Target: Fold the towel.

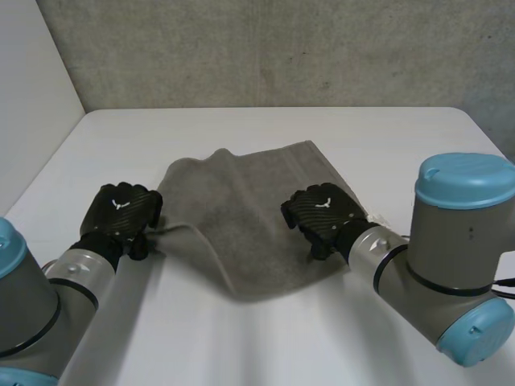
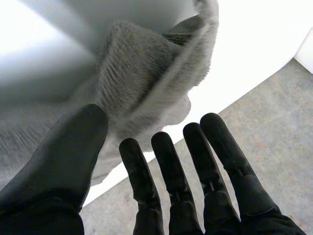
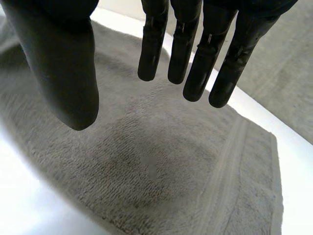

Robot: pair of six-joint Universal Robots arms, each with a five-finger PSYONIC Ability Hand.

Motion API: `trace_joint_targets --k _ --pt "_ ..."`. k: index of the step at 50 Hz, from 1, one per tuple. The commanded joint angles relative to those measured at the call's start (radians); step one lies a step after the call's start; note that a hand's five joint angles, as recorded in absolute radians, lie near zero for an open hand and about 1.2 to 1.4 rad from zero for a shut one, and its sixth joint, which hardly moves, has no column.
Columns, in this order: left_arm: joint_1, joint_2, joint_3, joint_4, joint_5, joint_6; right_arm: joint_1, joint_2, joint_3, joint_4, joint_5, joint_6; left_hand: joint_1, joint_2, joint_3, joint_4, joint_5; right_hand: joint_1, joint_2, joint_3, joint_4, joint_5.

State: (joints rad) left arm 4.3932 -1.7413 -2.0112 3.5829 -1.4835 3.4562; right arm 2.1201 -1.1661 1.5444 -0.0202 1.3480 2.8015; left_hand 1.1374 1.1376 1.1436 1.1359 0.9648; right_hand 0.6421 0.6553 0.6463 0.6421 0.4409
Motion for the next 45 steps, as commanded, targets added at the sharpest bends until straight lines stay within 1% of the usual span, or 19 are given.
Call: trace_joint_targets --k 1,5,7,10,11,12,13,14,15,16,17,21,23,26,29,31,33,39,45 --pt "-0.001 0.025 -0.026 0.001 -0.001 -0.003 -0.101 -0.009 0.057 -0.001 -0.007 0.043 -0.028 -0.029 -0.035 -0.027 -0.030 -0.032 -0.045 -0.036 -0.032 -0.005" --pt "0.000 0.025 -0.024 0.001 -0.003 -0.005 -0.138 -0.001 0.082 -0.003 -0.013 0.043 -0.037 -0.037 -0.043 -0.036 -0.039 -0.023 -0.036 -0.027 -0.023 0.004" --pt "0.000 0.025 -0.021 0.001 -0.003 -0.006 -0.176 0.003 0.108 -0.009 -0.017 0.043 -0.064 -0.064 -0.070 -0.062 -0.066 -0.017 -0.030 -0.021 -0.017 0.010" --pt "0.000 0.025 -0.015 -0.001 -0.004 -0.008 -0.190 0.003 0.123 -0.012 -0.020 0.039 -0.114 -0.114 -0.120 -0.112 -0.116 -0.017 -0.030 -0.021 -0.017 0.010" --pt "0.000 0.025 -0.014 0.000 -0.004 -0.008 -0.201 0.002 0.135 -0.017 -0.026 0.032 -0.180 -0.181 -0.187 -0.179 -0.182 -0.020 -0.033 -0.024 -0.020 0.007" --pt "0.000 0.025 -0.012 0.001 -0.003 -0.006 -0.215 0.003 0.143 -0.021 -0.039 0.026 -0.309 -0.309 -0.315 -0.308 -0.311 -0.020 -0.033 -0.024 -0.020 0.007" --pt "0.000 0.025 -0.012 0.001 -0.003 -0.006 -0.215 0.003 0.143 -0.021 -0.040 0.026 -0.310 -0.310 -0.316 -0.309 -0.312 -0.020 -0.033 -0.024 -0.020 0.007" --pt "0.000 0.025 -0.011 -0.001 -0.003 -0.003 -0.232 0.003 0.148 -0.032 -0.059 0.027 -0.491 -0.491 -0.497 -0.489 -0.492 -0.020 -0.033 -0.024 -0.020 0.007" --pt "0.000 0.025 -0.011 -0.001 -0.003 -0.003 -0.261 0.002 0.157 -0.046 -0.084 0.024 -0.492 -0.492 -0.498 -0.491 -0.494 -0.020 -0.033 -0.024 -0.020 0.007" --pt "-0.001 0.025 -0.012 -0.003 -0.001 0.000 -0.261 0.002 0.157 -0.046 -0.084 0.024 -0.646 -0.647 -0.653 -0.645 -0.648 -0.020 -0.033 -0.024 -0.020 0.007" --pt "-0.003 0.025 -0.015 -0.003 0.000 0.003 -0.291 0.003 0.164 -0.055 -0.107 0.021 -0.732 -0.732 -0.738 -0.731 -0.734 -0.020 -0.033 -0.024 -0.020 0.007" --pt "-0.015 0.026 -0.020 -0.004 0.005 0.004 -0.338 0.003 0.175 -0.056 -0.147 -0.002 -0.818 -0.818 -0.824 -0.817 -0.820 -0.020 -0.033 -0.024 -0.020 0.007" --pt "-0.020 0.025 -0.020 -0.009 0.044 0.014 -0.359 0.009 0.178 -0.056 -0.182 -0.043 -0.894 -0.894 -0.900 -0.893 -0.896 -0.035 -0.048 -0.039 -0.034 -0.008" --pt "-0.020 0.020 -0.012 -0.016 0.071 0.023 -0.376 0.025 0.181 -0.055 -0.201 -0.072 -0.909 -0.909 -0.915 -0.908 -0.911 -0.049 -0.062 -0.053 -0.049 -0.022" --pt "-0.017 -0.023 0.034 -0.039 0.147 0.055 -0.379 0.040 0.177 -0.056 -0.210 -0.071 -0.912 -0.912 -0.918 -0.911 -0.914 -0.055 -0.068 -0.059 -0.055 -0.028" --pt "-0.015 -0.052 0.060 -0.048 0.160 0.067 -0.379 0.049 0.175 -0.058 -0.213 -0.069 -0.912 -0.912 -0.918 -0.911 -0.914 -0.055 -0.068 -0.059 -0.055 -0.028" --pt "-0.003 -0.081 0.084 -0.062 0.167 0.083 -0.379 0.062 0.171 -0.058 -0.213 -0.068 -0.909 -0.909 -0.915 -0.908 -0.911 -0.055 -0.068 -0.059 -0.055 -0.028" --pt "0.002 -0.230 0.239 -0.199 0.169 0.152 -0.367 0.097 0.164 -0.087 -0.213 -0.053 -0.898 -0.898 -0.904 -0.896 -0.900 -0.096 -0.109 -0.100 -0.096 -0.069" --pt "0.006 -0.287 0.310 -0.242 0.169 0.156 -0.361 0.106 0.158 -0.151 -0.210 -0.008 -0.886 -0.886 -0.892 -0.884 -0.888 -0.076 -0.089 -0.080 -0.076 -0.049"
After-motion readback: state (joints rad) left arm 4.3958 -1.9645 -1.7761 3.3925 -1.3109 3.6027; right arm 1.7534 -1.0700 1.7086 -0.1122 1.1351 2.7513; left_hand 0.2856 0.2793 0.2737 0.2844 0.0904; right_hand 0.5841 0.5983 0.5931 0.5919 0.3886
